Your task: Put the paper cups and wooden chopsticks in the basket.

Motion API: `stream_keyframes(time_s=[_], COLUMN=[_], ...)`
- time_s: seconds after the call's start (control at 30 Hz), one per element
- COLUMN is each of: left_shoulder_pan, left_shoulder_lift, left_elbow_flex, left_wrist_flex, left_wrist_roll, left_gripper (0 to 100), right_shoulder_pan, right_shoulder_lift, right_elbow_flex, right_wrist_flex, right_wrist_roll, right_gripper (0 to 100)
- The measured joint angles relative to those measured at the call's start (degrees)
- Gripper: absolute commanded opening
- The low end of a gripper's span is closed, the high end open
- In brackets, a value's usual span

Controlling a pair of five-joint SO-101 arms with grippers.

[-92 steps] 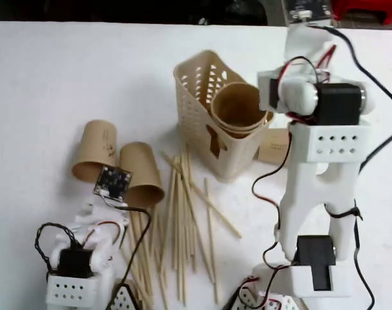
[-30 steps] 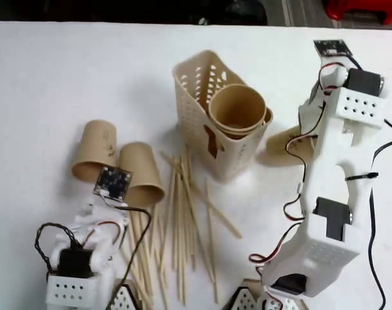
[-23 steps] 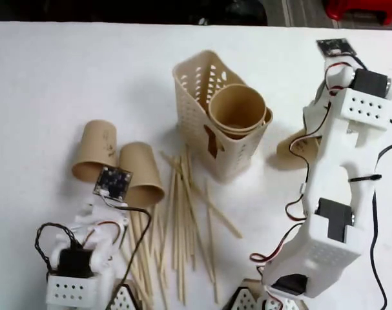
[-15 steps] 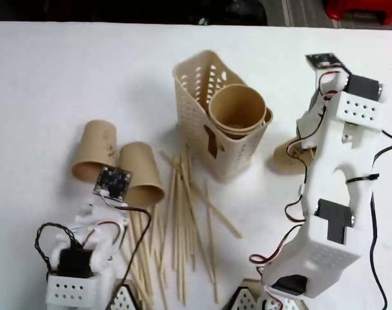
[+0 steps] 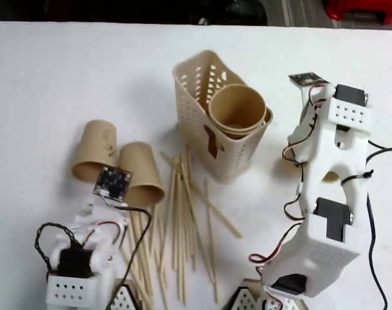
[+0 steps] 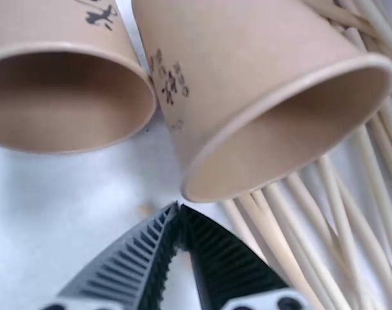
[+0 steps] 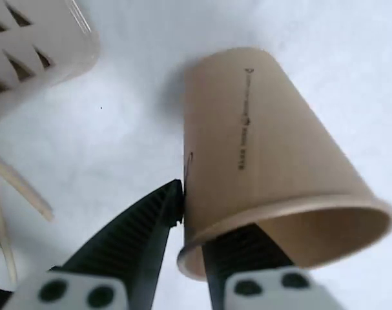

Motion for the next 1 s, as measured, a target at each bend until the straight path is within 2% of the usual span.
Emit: stream_keyframes(time_s=[0.6,1.0], left_shoulder_pan=[0.0,0.0], left_shoulder_lift=[0.0,0.0], left_elbow_flex=[0.0,0.0], left_wrist_flex=[0.0,0.0], left_wrist_roll=[0.0,0.0], left_gripper=[2,2], right_shoulder_pan=[-1.0,-10.9], right_shoulder_lift=[-32.4,-51.7], right_elbow_flex=[0.0,0.0], right_wrist_flex=[2.8,0.3], right_wrist_roll=[2.9,3.0], right_gripper=[1.9,1.9])
